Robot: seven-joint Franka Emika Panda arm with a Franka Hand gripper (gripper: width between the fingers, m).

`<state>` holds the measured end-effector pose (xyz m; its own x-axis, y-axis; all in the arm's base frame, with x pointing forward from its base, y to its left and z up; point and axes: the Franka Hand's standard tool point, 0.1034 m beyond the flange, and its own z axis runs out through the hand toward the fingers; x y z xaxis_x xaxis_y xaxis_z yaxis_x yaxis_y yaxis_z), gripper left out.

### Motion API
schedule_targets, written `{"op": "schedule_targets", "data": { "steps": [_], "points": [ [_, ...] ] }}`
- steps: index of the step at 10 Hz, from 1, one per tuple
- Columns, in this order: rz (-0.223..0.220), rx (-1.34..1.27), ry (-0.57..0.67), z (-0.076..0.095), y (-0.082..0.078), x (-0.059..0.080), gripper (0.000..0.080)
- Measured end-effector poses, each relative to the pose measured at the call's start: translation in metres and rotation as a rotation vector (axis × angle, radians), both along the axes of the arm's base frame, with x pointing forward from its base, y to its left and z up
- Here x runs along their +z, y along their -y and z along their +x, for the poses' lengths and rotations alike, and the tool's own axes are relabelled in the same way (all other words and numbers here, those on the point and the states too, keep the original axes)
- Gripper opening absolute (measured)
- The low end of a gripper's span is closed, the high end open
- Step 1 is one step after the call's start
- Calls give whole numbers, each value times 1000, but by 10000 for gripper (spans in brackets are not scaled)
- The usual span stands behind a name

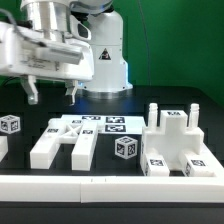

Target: Assemble chair

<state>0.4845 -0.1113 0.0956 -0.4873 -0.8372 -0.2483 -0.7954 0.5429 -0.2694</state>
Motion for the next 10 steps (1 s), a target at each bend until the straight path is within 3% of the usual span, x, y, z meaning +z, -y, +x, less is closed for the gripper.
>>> {"op": "schedule_targets", "data": {
  "steps": [2,3,4,7,9,10],
  "points": [
    [-80,253,34,22,-16,12,649],
    [-124,364,42,23,-24,15,649],
    [-170,354,45,15,-19,21,649],
    [-233,532,47,18,-22,24,649],
    [-339,958,59,31,-30,25,649],
    [-409,1131,61,29,-24,12,649]
  ]
}}
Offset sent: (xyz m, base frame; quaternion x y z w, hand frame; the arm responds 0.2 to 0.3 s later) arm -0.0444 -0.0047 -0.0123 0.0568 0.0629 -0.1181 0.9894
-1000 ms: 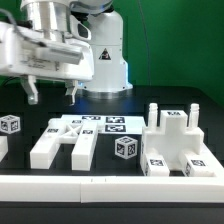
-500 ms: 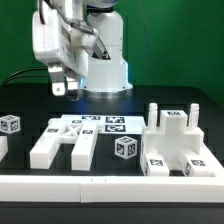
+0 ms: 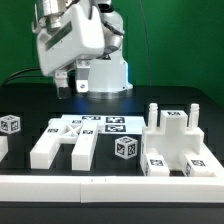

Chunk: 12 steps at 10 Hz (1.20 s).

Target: Assemble chair

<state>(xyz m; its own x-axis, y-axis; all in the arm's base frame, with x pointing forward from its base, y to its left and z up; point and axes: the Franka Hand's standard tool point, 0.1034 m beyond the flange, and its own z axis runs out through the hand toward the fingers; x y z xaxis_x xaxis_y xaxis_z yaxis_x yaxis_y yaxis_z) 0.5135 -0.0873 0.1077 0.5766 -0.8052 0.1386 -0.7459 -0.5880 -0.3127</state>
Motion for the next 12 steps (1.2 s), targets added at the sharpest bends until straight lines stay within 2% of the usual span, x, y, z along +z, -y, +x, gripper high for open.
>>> {"op": "schedule_targets", "data": {
  "steps": [1,4,5,6,8,9,10,12],
  "points": [
    [-50,144,-8,-2,1,-17,649],
    [-141,321,10,1,5,-13,649],
    [-159,369,7,0,6,-15,649],
    [-155,419,-6,0,2,-18,649],
    [-63,587,-126,-3,-23,-34,649],
    [-53,627,-147,1,-30,-41,649],
    [-86,684,-137,0,-33,-47,649],
    [-118,803,-119,0,-29,-46,649]
  ]
}}
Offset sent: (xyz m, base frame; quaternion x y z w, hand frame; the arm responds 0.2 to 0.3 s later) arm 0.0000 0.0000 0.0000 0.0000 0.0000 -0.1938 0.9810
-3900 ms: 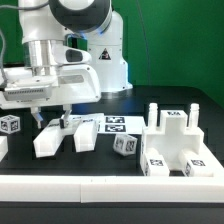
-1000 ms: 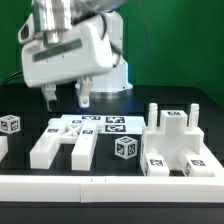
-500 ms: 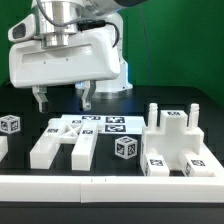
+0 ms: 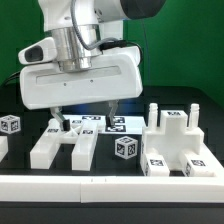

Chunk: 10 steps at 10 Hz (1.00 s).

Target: Assemble chair

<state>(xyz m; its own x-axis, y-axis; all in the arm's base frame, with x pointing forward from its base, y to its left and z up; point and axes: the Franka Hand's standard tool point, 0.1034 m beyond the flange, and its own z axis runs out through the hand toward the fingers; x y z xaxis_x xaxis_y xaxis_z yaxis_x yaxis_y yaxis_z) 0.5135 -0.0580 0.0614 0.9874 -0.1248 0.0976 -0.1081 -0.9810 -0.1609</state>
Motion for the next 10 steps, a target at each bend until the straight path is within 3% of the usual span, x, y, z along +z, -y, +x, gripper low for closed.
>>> {"op": "schedule_targets", "data": {
  "steps": [2,3,5,8,10],
  "points": [
    [-39,162,3,-3,7,-6,649],
    [-40,162,-12,-8,9,-16,649],
    [-85,126,12,-11,9,-36,649],
    [-70,110,-5,-14,8,-36,649],
    [-29,-84,-81,-27,2,-46,649]
  ]
}}
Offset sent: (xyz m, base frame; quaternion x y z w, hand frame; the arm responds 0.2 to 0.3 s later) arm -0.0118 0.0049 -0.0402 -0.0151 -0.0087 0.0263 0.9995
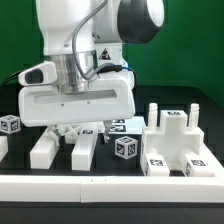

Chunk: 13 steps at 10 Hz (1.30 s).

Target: Assemble chair

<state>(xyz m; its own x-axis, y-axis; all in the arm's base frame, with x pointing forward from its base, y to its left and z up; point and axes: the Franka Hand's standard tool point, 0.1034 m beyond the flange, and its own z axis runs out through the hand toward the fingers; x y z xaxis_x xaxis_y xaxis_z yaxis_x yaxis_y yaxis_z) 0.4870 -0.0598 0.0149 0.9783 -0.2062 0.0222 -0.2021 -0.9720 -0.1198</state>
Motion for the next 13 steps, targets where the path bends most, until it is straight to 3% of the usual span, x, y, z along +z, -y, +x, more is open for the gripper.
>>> {"op": "schedule_targets", "data": {
  "steps": [1,3,5,7,8,9,10,11,12,13],
  "points": [
    [1,-32,-17,-6,-7,-4,649],
    [-28,-33,-12,-21,-1,-10,649],
    [-40,-29,-1,-22,-1,-11,649],
    [-40,-30,-1,-22,-1,-11,388],
    [-41,-31,0,-22,-1,-11,388],
    [-41,-32,1,-21,0,-10,282],
    [-41,-32,2,-21,0,-10,282],
    [-37,-41,-3,-21,3,-7,282],
    [-15,-45,-26,-19,3,6,282],
    [14,-38,-54,-13,-1,32,282]
  ]
}}
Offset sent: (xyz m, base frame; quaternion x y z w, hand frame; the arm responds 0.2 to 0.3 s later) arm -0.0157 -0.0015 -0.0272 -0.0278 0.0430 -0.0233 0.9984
